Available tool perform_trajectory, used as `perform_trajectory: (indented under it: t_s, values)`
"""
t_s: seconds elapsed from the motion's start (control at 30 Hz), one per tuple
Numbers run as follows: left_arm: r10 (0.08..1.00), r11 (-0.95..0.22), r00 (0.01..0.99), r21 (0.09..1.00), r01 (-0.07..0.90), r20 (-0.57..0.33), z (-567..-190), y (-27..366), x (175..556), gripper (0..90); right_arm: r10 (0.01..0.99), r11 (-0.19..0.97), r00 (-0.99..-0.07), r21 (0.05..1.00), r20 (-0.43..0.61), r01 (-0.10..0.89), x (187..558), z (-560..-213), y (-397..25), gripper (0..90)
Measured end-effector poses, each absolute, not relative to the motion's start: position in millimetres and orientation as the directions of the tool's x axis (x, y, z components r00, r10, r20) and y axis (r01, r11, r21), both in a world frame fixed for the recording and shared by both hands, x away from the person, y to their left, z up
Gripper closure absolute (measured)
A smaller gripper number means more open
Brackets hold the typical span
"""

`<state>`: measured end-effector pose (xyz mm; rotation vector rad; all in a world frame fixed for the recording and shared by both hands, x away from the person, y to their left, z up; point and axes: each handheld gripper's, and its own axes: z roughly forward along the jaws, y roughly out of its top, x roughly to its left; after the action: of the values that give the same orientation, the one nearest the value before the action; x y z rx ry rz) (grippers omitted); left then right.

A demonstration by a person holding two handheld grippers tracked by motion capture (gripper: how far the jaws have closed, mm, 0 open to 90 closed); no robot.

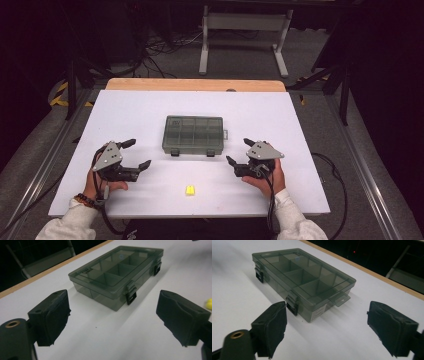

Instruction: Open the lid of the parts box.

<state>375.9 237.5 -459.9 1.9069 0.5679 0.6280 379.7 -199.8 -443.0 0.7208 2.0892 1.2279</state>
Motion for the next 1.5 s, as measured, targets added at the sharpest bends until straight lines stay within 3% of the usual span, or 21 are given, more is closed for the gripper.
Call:
perform_trajectory:
  t_s: [0.1,0.27,0.5,0.73,1.0,1.37,1.5]
  values:
    - [0.618,-0.4,0.767,0.908,0.121,0.171,-460,231,389,13.7,0.671,0.443,-0.711,0.883,-0.211,0.156,392,-443,-192,26.1]
    - [0.592,-0.408,0.795,0.9,0.152,0.134,-454,221,411,13.6,0.631,0.507,-0.745,0.842,-0.215,0.187,411,-443,-176,25.7]
    - [0.567,-0.416,0.816,0.895,0.163,0.115,-450,204,434,12.9,0.627,0.501,-0.756,0.84,-0.186,0.209,421,-439,-161,28.1]
    - [0.555,-0.435,0.83,0.872,0.226,0.062,-460,199,438,14.1,0.622,0.508,-0.768,0.826,-0.155,0.245,421,-446,-159,32.4]
    - [0.533,-0.537,0.842,0.801,0.266,0.077,-474,190,440,18.9,0.627,0.543,-0.769,0.777,-0.123,0.319,430,-463,-161,42.4]
    - [0.511,-0.607,0.852,0.749,0.264,0.114,-475,187,439,46.6,0.606,0.529,-0.79,0.789,-0.093,0.313,428,-459,-167,46.0]
    - [0.519,-0.614,0.845,0.742,0.267,0.126,-475,185,439,50.4,0.619,0.523,-0.78,0.789,-0.092,0.322,430,-459,-168,51.7]
